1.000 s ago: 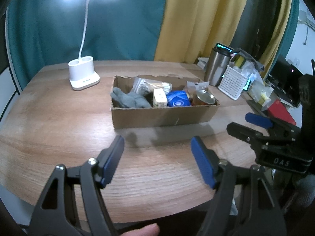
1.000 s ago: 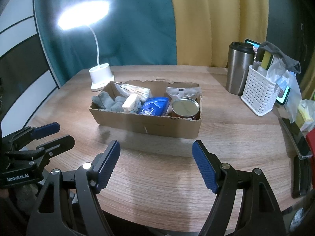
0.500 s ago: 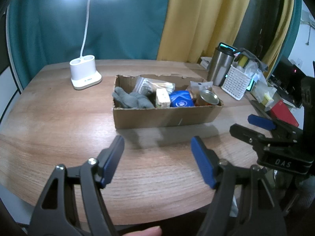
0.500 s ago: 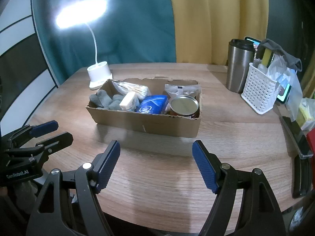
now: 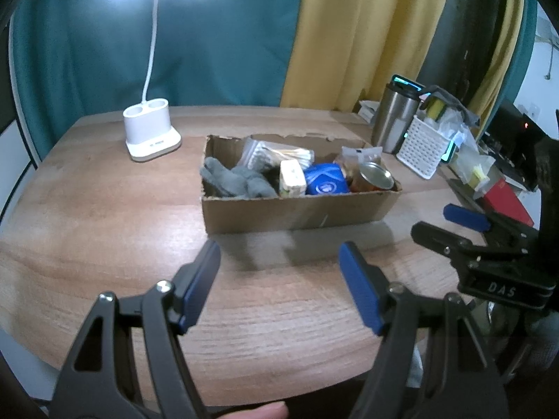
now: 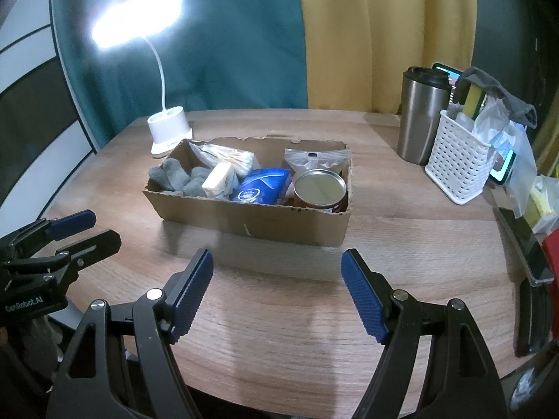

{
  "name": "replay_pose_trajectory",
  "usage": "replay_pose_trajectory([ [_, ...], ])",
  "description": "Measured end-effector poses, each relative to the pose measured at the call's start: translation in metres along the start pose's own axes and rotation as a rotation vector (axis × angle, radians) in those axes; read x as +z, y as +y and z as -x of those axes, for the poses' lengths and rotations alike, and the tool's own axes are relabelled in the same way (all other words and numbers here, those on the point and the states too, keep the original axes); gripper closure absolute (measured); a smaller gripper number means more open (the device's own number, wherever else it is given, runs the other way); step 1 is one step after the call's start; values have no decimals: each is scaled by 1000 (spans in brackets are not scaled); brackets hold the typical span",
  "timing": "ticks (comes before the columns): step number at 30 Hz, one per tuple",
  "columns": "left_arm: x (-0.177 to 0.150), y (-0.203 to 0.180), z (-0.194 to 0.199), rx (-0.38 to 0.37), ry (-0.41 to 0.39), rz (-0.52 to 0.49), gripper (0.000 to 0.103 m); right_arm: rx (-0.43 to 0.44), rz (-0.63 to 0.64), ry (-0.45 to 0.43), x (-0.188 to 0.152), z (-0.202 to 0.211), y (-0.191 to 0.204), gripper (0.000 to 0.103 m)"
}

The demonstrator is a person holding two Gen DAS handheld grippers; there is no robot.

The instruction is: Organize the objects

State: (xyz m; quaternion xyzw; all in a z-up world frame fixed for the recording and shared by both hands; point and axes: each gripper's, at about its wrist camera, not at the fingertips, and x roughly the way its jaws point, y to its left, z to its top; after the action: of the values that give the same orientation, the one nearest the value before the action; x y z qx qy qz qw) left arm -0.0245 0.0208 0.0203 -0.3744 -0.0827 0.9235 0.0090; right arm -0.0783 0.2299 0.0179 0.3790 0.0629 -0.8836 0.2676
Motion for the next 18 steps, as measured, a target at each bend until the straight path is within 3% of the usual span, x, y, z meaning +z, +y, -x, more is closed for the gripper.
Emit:
replay_pose_trajectory([
  [18, 6, 0, -3, 11, -3, 8, 31, 5, 0, -1, 2, -2, -4, 24],
])
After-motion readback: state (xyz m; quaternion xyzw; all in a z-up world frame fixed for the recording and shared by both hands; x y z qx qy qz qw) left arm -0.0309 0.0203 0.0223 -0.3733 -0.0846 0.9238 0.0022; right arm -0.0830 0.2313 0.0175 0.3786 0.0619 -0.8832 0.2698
